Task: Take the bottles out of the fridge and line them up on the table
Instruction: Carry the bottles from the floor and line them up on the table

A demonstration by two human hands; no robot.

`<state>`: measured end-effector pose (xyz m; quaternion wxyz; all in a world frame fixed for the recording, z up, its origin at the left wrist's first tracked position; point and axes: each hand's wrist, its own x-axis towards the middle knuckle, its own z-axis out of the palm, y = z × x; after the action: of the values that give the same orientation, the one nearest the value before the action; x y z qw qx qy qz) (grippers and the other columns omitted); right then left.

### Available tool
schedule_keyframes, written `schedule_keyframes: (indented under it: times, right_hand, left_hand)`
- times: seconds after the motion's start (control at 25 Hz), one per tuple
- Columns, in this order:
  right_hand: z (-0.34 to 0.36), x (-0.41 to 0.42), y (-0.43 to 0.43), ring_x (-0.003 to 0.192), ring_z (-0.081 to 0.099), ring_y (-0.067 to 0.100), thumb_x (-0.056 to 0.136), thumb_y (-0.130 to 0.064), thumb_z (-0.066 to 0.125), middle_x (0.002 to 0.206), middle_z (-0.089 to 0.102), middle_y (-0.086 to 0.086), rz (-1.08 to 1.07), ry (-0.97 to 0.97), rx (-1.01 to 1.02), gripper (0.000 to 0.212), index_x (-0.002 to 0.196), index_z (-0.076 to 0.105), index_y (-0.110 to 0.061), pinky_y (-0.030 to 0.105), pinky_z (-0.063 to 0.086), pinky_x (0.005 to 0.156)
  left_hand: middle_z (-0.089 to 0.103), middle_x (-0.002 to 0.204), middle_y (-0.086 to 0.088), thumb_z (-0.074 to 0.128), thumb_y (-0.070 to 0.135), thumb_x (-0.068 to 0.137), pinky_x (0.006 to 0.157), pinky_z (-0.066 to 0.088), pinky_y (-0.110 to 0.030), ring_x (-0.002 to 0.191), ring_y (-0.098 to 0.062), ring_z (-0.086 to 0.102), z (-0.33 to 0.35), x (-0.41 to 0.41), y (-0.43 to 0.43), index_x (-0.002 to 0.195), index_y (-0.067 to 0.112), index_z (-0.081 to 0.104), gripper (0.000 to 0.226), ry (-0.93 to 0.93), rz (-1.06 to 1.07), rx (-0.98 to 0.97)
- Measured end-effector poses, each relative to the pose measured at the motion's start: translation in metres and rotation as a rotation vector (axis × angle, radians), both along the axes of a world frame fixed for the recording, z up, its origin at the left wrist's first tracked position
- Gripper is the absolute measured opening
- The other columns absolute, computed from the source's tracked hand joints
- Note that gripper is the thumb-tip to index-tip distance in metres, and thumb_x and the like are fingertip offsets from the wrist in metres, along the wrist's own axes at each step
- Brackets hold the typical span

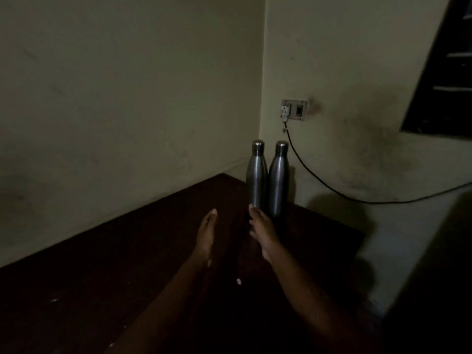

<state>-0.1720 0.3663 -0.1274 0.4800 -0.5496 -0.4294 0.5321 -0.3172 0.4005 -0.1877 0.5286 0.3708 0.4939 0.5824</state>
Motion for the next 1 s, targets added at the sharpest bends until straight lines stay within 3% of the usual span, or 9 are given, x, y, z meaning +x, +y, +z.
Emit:
schedule_keyframes:
  times: [0.12, 0.24, 0.44, 0.64, 0.72, 0.84, 1.0]
  right_hand:
    - [-0.007, -0.049, -0.07, 0.133, 0.04, 0.021, 0.088, -0.054, 0.044, 0.148, 0.038, 0.0, -0.067, 0.013, -0.013, 0.053, 0.134, 0.045, -0.027, 0.047, 0.032, 0.112]
    - [-0.007, -0.071, -0.128, 0.132, 0.041, 0.021, 0.09, -0.052, 0.043, 0.147, 0.041, 0.001, -0.067, 0.015, -0.057, 0.053, 0.136, 0.042, -0.026, 0.045, 0.03, 0.113]
    - [-0.004, -0.09, -0.197, 0.129, 0.044, 0.025, 0.096, -0.039, 0.038, 0.14, 0.047, 0.009, -0.091, 0.007, -0.049, 0.048, 0.134, 0.044, -0.01, 0.038, 0.033, 0.107]
    - [-0.008, -0.107, -0.271, 0.13, 0.044, 0.022, 0.095, -0.04, 0.039, 0.141, 0.048, 0.008, -0.172, 0.014, -0.003, 0.047, 0.133, 0.047, -0.012, 0.037, 0.032, 0.11]
    - [-0.006, -0.114, -0.311, 0.127, 0.046, 0.021, 0.096, -0.037, 0.039, 0.138, 0.05, 0.006, -0.185, 0.007, 0.027, 0.045, 0.131, 0.049, -0.011, 0.035, 0.035, 0.108]
    - [-0.007, -0.13, -0.385, 0.115, 0.049, 0.015, 0.096, -0.036, 0.039, 0.126, 0.053, 0.003, -0.167, 0.061, 0.025, 0.044, 0.13, 0.049, -0.01, 0.028, 0.035, 0.092]
    - [-0.016, -0.149, -0.473, 0.119, 0.048, 0.016, 0.095, -0.04, 0.039, 0.135, 0.05, 0.006, -0.172, 0.098, 0.011, 0.046, 0.131, 0.047, -0.013, 0.024, 0.036, 0.085]
  left_hand:
    - [0.052, 0.137, 0.002, 0.058, 0.065, 0.066, 0.114, 0.032, -0.04, 0.126, -0.013, 0.048, -0.004, -0.05, -0.065, 0.128, 0.023, 0.053, 0.074, 0.015, -0.05, -0.048]
    - [0.05, 0.139, 0.002, 0.051, 0.049, 0.085, 0.114, 0.03, -0.039, 0.127, -0.013, 0.047, 0.001, -0.07, -0.124, 0.13, 0.021, 0.05, 0.053, -0.033, -0.079, -0.066]
    - [0.047, 0.138, 0.008, 0.047, 0.051, 0.085, 0.113, 0.028, -0.037, 0.128, -0.009, 0.042, 0.001, -0.072, -0.187, 0.133, 0.026, 0.045, 0.054, -0.029, -0.142, -0.044]
    - [0.047, 0.138, 0.009, 0.047, 0.048, 0.087, 0.114, 0.028, -0.037, 0.125, -0.008, 0.044, -0.009, -0.087, -0.254, 0.131, 0.025, 0.047, 0.049, -0.055, -0.174, -0.031]
    - [0.049, 0.137, 0.009, 0.052, 0.056, 0.08, 0.114, 0.029, -0.037, 0.125, -0.009, 0.045, -0.017, -0.095, -0.29, 0.13, 0.026, 0.049, 0.059, -0.057, -0.188, -0.028]
    - [0.055, 0.134, 0.006, 0.061, 0.07, 0.063, 0.108, 0.038, -0.042, 0.122, -0.014, 0.052, -0.028, -0.109, -0.359, 0.123, 0.033, 0.055, 0.071, -0.116, -0.247, -0.068]
    - [0.056, 0.133, 0.008, 0.063, 0.079, 0.051, 0.11, 0.035, -0.043, 0.124, -0.015, 0.051, -0.048, -0.134, -0.443, 0.122, 0.037, 0.055, 0.082, -0.103, -0.183, -0.084]
